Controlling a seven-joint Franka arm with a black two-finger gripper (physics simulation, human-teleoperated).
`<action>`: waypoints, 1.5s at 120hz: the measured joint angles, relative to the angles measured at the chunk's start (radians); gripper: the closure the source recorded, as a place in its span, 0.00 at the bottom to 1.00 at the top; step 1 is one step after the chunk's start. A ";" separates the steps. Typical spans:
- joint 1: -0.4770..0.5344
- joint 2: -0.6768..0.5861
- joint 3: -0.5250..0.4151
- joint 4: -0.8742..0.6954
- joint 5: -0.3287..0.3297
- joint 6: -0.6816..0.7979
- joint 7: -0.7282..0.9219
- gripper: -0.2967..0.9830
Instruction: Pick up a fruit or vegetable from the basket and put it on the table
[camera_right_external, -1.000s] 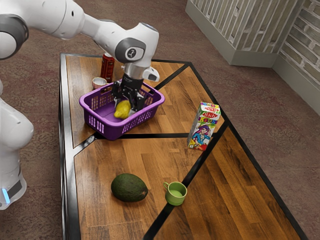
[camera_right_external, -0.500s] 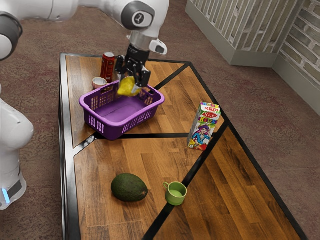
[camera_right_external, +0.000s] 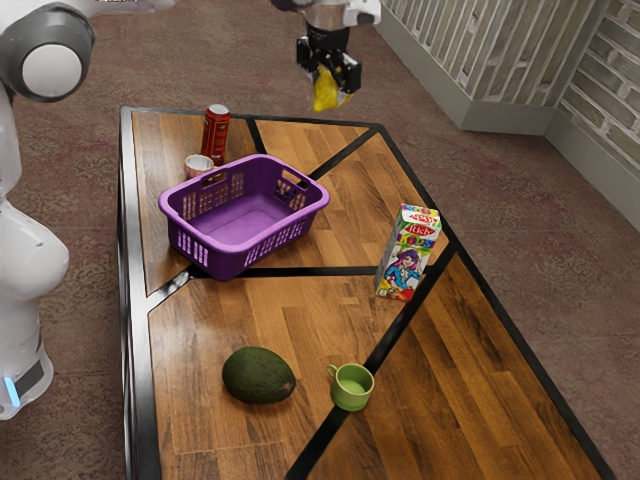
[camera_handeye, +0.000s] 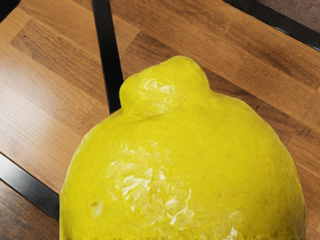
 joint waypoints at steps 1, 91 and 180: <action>-0.001 0.012 0.001 0.000 0.003 0.018 0.000 0.62; -0.003 0.267 0.003 -0.035 0.097 0.295 -0.072 0.60; -0.061 0.487 0.061 0.019 0.112 0.496 -0.084 0.38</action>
